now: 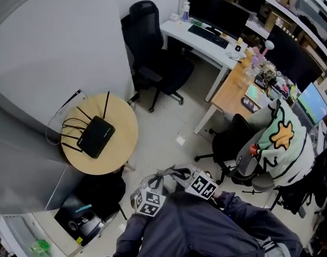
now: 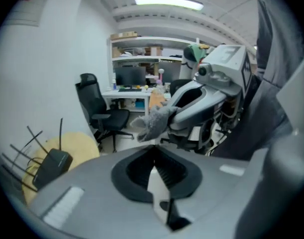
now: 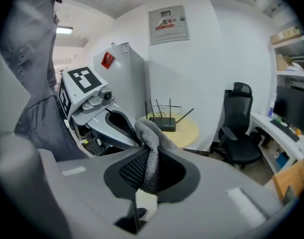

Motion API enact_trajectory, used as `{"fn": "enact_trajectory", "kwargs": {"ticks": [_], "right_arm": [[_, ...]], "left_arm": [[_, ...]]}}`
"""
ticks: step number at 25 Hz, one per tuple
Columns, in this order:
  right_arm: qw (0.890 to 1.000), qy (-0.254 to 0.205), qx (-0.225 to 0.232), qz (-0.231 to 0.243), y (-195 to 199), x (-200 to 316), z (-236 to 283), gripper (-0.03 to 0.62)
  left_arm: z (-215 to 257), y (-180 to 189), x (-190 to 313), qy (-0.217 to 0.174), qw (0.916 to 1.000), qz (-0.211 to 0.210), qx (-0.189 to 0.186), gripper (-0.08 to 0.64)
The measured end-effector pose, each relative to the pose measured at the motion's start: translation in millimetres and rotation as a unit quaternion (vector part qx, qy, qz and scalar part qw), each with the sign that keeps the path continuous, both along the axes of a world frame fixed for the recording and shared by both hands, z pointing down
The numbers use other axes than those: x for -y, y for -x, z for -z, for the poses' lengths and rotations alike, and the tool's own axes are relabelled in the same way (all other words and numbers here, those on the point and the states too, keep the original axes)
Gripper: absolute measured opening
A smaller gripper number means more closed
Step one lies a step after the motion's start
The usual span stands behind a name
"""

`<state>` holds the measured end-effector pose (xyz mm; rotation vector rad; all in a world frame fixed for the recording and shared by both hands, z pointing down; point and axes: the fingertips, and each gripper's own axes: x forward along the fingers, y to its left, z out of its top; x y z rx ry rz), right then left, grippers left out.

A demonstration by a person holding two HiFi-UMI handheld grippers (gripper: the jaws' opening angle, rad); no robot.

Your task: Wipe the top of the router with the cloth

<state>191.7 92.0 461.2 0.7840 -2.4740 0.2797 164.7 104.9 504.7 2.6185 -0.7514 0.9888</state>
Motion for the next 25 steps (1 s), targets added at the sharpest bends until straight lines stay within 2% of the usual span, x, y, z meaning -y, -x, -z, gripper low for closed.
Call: {"fn": "enact_trajectory", "kwargs": {"ticks": [3,7,10,14,17,22,25], "right_arm": [[0.997,0.004,-0.002,0.074,33.7,15.8,-0.6,0.032],[0.989,0.006,-0.002,0.147,68.9,41.0,-6.0,0.033],[0.980,0.011,0.001,0.197,95.8,67.0,-11.7,0.033],[0.966,0.016,0.007,0.260,121.1,109.0,-14.7,0.033],[0.958,0.009,0.015,0.287,129.8,151.1,-11.1,0.033],[0.951,0.021,0.026,0.307,147.5,214.4,-16.3,0.033],[0.943,0.033,0.029,0.329,164.2,238.4,-22.9,0.034]], "left_arm": [[-4.6,34.1,9.9,0.010,0.9970,0.077,-0.001,0.000],[-10.0,71.6,35.5,0.013,0.9876,0.157,0.000,0.000],[-13.8,101.7,61.2,0.018,0.9771,0.212,0.004,0.000],[-12.4,131.9,97.2,0.030,0.9580,0.285,0.016,0.000],[-7.2,144.0,133.6,0.035,0.9457,0.322,0.023,0.000],[-11.1,164.6,183.4,0.043,0.9315,0.359,0.039,0.000],[-14.0,180.0,194.0,0.055,0.9161,0.394,0.047,0.000]]}}
